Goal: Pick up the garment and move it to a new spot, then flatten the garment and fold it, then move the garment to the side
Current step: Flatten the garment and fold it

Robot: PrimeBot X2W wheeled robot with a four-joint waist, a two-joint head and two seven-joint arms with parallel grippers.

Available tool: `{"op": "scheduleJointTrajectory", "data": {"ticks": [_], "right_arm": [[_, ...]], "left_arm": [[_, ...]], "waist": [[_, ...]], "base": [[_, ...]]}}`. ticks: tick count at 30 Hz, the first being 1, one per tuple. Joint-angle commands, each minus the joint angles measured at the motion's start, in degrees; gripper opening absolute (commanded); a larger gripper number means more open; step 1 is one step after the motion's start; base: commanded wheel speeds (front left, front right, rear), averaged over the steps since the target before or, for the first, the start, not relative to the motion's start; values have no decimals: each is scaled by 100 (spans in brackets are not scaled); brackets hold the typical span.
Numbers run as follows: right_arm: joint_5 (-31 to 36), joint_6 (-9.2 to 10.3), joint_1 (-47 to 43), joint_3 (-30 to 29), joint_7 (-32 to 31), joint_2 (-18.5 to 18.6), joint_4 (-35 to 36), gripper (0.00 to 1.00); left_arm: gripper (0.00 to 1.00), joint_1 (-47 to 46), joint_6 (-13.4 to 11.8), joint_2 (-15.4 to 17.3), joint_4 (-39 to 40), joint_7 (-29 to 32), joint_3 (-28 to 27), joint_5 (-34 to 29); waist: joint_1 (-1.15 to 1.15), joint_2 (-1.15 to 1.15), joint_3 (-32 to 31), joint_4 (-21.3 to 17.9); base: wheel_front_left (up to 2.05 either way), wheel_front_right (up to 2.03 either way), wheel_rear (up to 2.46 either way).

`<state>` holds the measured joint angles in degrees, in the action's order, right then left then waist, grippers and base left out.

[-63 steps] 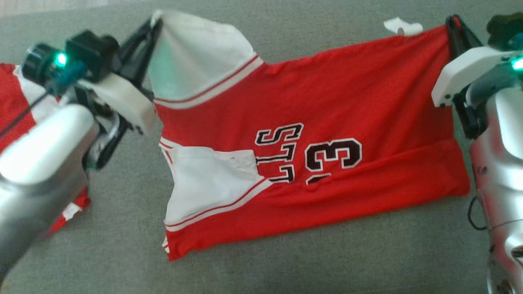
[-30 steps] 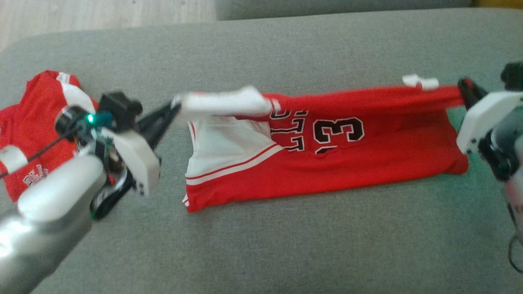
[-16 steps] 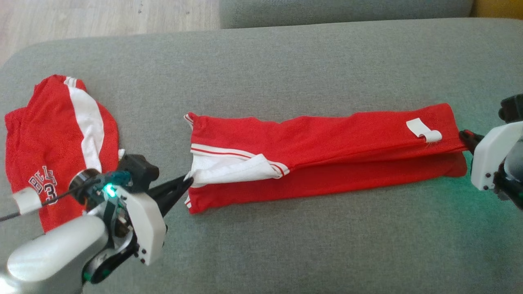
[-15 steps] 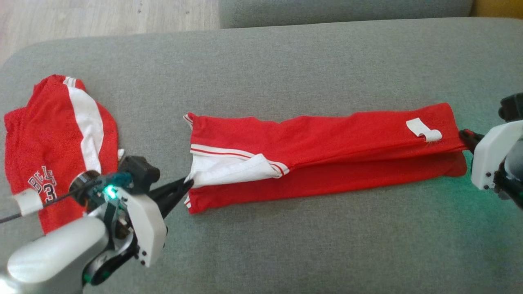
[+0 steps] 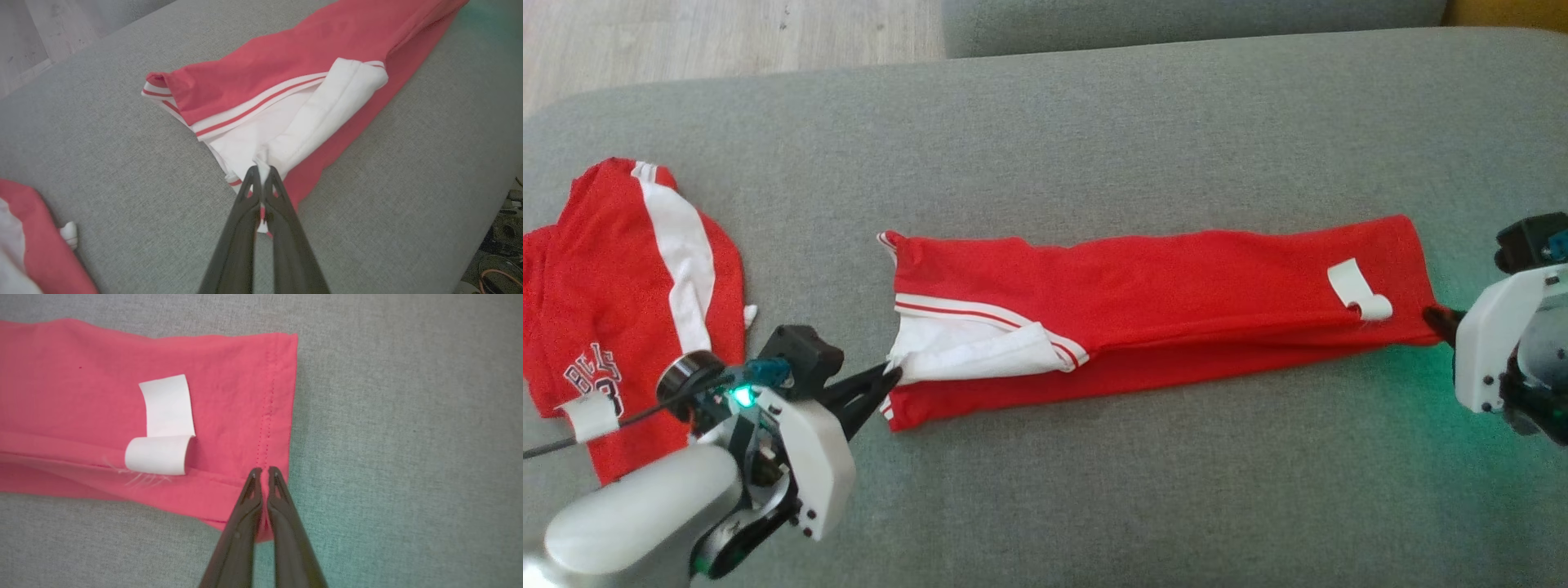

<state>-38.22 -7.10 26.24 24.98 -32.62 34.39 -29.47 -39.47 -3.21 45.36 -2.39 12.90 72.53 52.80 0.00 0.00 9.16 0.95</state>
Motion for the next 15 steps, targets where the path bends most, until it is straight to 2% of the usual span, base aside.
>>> {"op": "scheduleJointTrajectory", "data": {"ticks": [1, 2, 4, 8, 15], "right_arm": [[-39, -39, -66, -7, -70, 154, 129, 10], [-7, -39, -82, -25, -94, 142, 113, 96], [20, -39, -106, -83, -122, 91, 97, 100], [96, -39, -74, -425, 311, -67, 190, 100], [299, -39, 55, -1262, 1710, -716, 780, 100]], "left_arm": [[0, -105, -86, 129, -18, -109, -242, -73], [11, -93, -143, 86, -89, -177, -258, -101], [100, -47, -246, -21, -214, -327, -277, -147], [100, 43, -579, -279, -458, -890, -508, -170], [100, 204, -1240, -697, -699, -2315, -1439, 157]], "waist": [[0, 0, -8, -11], [0, 0, -12, -17], [0, 0, -28, -32], [0, 0, -81, -69], [0, 0, -232, -116]], "base": [[0, 0, 0], [0, 0, 0], [0, 0, 0], [0, 0, 0], [0, 0, 0]]}}
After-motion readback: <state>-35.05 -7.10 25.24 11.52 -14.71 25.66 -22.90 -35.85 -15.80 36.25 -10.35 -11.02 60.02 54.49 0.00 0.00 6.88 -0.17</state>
